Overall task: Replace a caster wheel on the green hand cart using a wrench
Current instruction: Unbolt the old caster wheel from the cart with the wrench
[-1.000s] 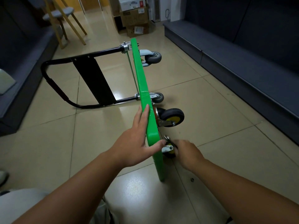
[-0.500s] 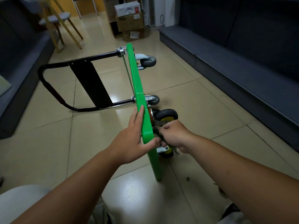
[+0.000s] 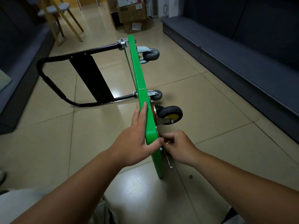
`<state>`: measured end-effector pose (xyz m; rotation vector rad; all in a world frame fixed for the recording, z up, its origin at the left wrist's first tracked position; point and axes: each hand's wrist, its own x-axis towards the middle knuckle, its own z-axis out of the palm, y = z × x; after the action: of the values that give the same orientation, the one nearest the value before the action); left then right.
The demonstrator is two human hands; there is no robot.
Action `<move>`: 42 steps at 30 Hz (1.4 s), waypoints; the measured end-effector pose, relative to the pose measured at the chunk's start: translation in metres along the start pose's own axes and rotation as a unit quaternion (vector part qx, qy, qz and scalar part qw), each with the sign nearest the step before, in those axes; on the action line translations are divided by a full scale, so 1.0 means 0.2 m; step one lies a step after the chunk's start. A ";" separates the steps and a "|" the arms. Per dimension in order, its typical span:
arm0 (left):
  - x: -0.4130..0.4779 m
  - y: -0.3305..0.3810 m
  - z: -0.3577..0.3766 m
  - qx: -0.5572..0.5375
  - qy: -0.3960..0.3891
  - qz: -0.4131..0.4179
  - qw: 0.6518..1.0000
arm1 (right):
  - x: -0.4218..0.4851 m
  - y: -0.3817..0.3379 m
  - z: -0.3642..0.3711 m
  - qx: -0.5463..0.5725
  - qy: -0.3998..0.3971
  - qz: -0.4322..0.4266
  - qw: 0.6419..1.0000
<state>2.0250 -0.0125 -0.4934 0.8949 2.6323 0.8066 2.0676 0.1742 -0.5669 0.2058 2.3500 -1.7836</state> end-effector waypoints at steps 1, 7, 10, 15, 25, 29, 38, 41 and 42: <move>0.00 0.00 0.00 -0.001 -0.001 0.000 1.000 | 0.02 0.02 0.00 -0.022 0.005 -0.014 1.000; -0.01 0.00 -0.02 0.012 -0.006 0.003 1.000 | 0.13 0.09 0.04 -0.152 0.016 -0.063 0.986; -0.02 -0.01 -0.02 0.016 -0.009 0.001 1.000 | 0.13 0.09 0.04 -0.188 0.011 -0.083 0.979; -0.01 0.00 -0.03 0.016 -0.011 0.002 1.000 | 0.02 0.17 -0.03 -0.344 -0.011 0.038 0.938; -0.02 0.02 -0.01 0.017 0.009 -0.001 1.000 | -0.02 -0.16 -0.06 -0.156 0.056 0.177 0.970; -0.02 0.01 -0.01 0.016 0.009 0.000 1.000 | 0.01 -0.34 -0.05 -0.087 0.063 0.146 0.983; -0.01 0.01 0.00 0.006 0.008 -0.007 1.000 | -0.04 -0.21 -0.03 -0.019 0.012 0.071 0.997; -0.01 0.00 0.00 0.006 0.006 -0.004 1.000 | -0.04 -0.11 0.01 0.018 0.005 0.046 0.999; 0.00 0.00 0.00 0.007 0.005 -0.004 1.000 | -0.04 -0.07 0.02 0.028 0.005 0.025 0.999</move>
<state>2.0257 -0.0133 -0.4942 0.8852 2.6518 0.7927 2.0725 0.1664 -0.5535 0.2799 2.2822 -1.8313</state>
